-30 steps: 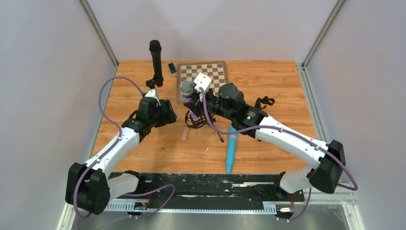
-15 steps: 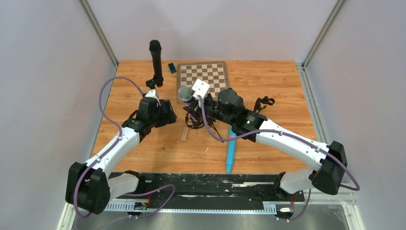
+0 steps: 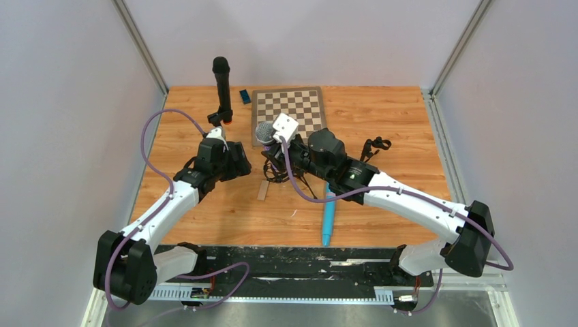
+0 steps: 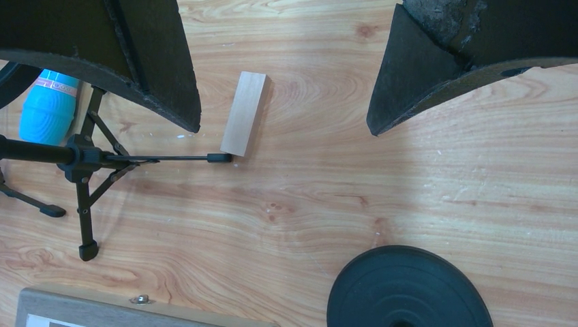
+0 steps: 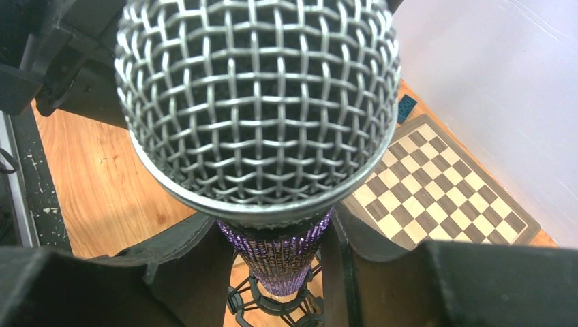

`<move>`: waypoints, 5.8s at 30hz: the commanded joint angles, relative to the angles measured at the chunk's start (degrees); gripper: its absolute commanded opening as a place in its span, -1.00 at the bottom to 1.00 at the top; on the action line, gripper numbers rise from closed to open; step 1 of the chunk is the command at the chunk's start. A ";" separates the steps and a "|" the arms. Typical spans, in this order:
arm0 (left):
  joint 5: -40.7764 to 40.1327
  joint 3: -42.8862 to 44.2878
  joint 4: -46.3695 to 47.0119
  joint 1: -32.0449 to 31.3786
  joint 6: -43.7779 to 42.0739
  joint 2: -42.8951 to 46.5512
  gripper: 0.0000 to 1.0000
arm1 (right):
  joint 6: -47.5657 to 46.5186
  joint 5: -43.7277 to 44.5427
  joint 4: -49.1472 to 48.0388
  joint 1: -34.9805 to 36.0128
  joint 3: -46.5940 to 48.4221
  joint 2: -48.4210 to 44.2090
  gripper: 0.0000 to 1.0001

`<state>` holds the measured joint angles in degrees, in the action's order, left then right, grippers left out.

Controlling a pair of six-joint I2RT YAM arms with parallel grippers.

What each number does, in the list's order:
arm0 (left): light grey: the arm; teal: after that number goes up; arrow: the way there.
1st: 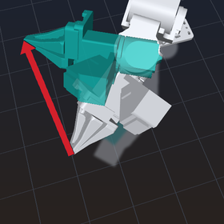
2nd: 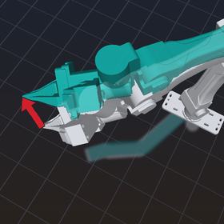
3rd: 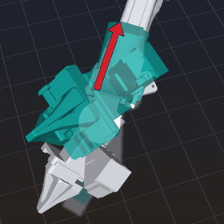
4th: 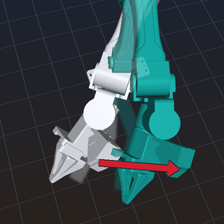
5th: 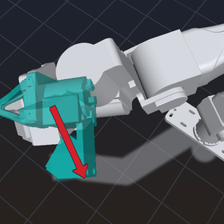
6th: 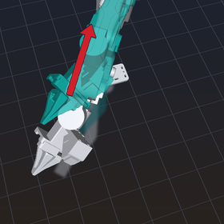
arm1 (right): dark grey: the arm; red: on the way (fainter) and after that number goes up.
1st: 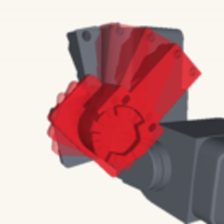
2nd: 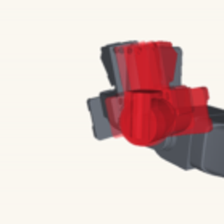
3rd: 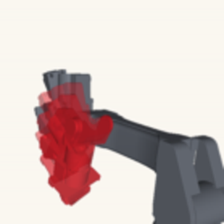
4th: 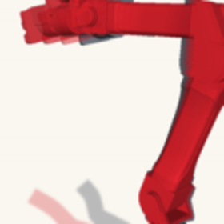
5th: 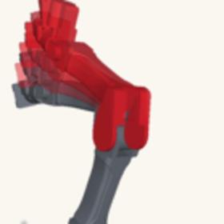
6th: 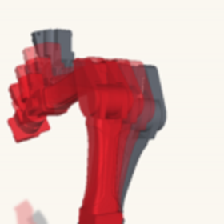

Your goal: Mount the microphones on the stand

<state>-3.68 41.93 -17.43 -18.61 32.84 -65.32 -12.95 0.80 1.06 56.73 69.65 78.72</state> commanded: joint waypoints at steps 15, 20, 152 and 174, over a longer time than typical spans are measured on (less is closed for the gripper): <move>-1.41 1.22 -0.02 0.24 -0.51 0.45 1.00 | 5.47 8.99 12.75 0.00 7.84 5.77 -1.00; -1.48 1.14 -0.10 0.22 -0.54 0.69 1.00 | 5.91 9.90 13.26 -0.02 7.58 6.07 -1.00; 7.89 -14.52 22.17 0.29 -3.88 34.73 1.00 | 64.96 -44.08 -20.93 -29.84 -24.09 5.20 0.30; 8.57 -14.33 22.04 0.24 -5.06 33.56 1.00 | 78.02 -38.20 -37.71 -29.39 -29.83 7.58 0.32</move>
<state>4.10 26.52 2.42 -18.59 28.99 -31.62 60.84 -40.45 -29.98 26.83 41.10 87.77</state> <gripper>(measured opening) 1.000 0.651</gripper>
